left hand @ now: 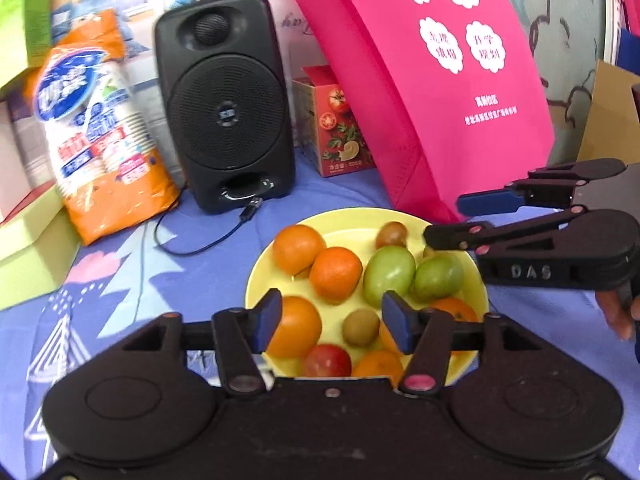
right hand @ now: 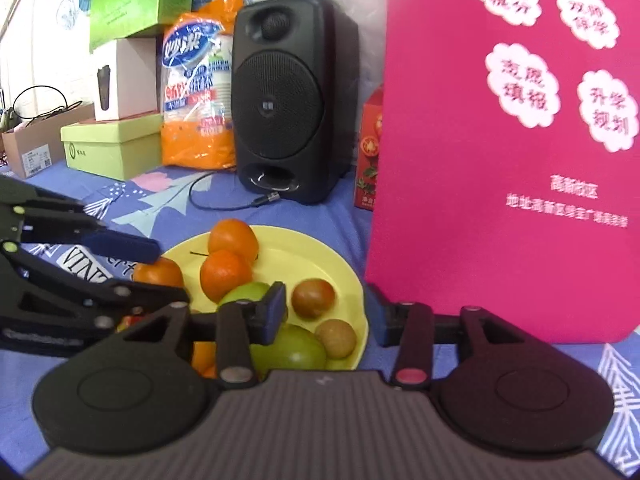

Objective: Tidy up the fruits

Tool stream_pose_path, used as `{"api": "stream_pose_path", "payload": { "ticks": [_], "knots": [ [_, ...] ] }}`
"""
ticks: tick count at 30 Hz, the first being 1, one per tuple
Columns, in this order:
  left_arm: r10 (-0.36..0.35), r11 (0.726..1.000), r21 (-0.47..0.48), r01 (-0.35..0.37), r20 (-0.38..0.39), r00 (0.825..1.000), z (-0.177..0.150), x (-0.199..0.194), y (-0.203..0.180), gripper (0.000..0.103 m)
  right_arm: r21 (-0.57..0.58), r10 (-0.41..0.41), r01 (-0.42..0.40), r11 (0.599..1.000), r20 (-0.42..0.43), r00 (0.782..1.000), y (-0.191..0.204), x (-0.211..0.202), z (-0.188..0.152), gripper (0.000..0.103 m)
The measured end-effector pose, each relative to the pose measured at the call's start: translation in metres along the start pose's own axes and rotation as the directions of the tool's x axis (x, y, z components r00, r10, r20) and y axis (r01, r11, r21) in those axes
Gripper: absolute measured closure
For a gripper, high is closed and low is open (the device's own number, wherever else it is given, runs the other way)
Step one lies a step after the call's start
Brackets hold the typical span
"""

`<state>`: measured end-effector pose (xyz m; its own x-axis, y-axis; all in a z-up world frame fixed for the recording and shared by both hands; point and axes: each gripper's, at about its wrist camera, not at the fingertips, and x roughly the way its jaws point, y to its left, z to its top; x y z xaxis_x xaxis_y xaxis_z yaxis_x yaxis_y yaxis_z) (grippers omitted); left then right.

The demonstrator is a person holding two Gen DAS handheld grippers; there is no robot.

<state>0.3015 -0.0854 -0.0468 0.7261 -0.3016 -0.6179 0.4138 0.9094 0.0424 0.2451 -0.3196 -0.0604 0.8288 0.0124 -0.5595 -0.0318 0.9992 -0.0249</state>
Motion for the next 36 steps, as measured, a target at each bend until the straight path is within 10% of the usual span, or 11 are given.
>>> {"api": "stream_pose_path", "payload": {
  "ticks": [4,7,11,18,24,36],
  "knots": [
    [-0.022,0.999,-0.029,0.023,0.025,0.999,-0.015,-0.029,-0.001,0.043,0.040,-0.009,0.009,0.999,0.014,1.000,-0.004,-0.028,-0.008,0.057],
    [0.005,0.998,-0.056,-0.002,0.055,0.998,-0.031,-0.055,-0.005,0.019,0.090,-0.010,0.009,0.996,0.010,1.000,0.001,-0.055,-0.022,0.021],
    [0.091,0.994,-0.070,-0.085,0.098,0.991,-0.054,-0.089,-0.013,0.001,0.143,-0.013,0.004,0.990,0.064,0.998,0.015,-0.101,-0.046,0.001],
    [0.175,0.946,-0.285,-0.153,0.052,0.983,-0.076,-0.135,-0.007,0.000,0.318,-0.096,0.087,0.944,0.013,0.995,0.042,-0.152,-0.070,0.000],
    [0.263,0.883,-0.401,-0.246,-0.013,0.965,-0.097,-0.167,0.005,0.000,0.252,-0.173,0.182,0.950,-0.055,0.983,0.089,-0.185,-0.074,0.000],
    [0.307,0.909,-0.314,-0.274,0.062,0.950,-0.114,-0.236,-0.030,0.000,0.103,-0.298,0.293,0.950,0.034,0.954,0.158,-0.243,-0.068,0.000]
  ]
}}
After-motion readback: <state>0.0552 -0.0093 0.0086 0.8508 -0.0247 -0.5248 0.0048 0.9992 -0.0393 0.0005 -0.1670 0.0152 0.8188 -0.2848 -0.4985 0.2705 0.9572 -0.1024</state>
